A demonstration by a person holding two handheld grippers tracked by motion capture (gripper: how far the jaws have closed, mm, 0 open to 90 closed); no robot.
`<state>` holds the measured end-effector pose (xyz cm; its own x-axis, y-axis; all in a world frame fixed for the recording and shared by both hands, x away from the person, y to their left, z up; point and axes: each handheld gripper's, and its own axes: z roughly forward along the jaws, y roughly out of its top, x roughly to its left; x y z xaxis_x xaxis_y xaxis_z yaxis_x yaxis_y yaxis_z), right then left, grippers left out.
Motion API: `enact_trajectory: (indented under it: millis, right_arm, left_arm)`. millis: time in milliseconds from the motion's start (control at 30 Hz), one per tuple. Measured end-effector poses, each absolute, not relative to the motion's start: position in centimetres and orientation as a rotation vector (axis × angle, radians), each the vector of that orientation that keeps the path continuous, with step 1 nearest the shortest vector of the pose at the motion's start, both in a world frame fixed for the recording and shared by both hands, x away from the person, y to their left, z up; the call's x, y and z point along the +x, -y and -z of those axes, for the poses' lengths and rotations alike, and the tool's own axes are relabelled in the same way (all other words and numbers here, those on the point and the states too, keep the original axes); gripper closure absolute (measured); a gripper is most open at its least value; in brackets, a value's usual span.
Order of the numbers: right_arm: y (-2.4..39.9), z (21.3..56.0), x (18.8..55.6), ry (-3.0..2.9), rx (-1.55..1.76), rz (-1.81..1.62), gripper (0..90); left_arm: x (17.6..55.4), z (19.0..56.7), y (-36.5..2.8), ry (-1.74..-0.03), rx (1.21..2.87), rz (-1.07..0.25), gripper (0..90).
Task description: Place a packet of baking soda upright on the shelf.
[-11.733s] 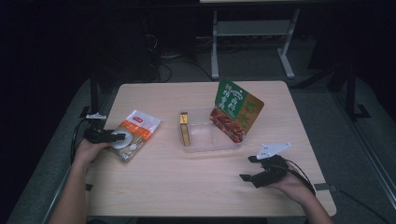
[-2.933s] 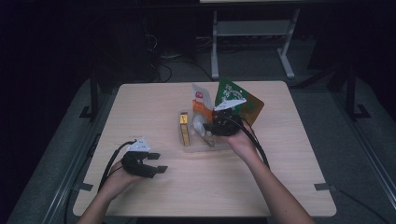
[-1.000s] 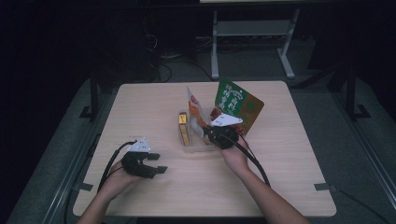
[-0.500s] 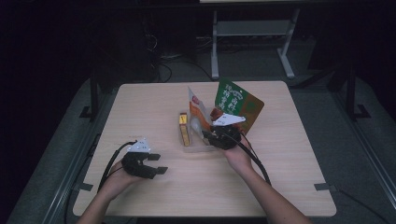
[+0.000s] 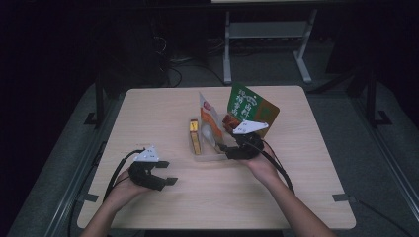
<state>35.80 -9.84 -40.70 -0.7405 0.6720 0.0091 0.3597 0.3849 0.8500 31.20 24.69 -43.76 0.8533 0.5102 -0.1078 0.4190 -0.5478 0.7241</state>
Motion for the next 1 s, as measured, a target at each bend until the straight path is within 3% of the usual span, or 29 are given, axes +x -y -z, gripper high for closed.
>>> enact_trajectory:
  millis: [267, 1000]
  right_arm:
    - [12.2, 40.4, 34.8, -2.329, 0.846, -1.325, 29.0]
    - [17.4, 41.0, 31.3, -2.405, 0.818, -1.321, 27.2]
  left_arm:
    - [30.4, 43.3, -24.7, -0.688, 2.228, -0.174, 15.3]
    - [28.4, 42.8, -25.3, -0.630, 2.228, -0.205, 13.3]
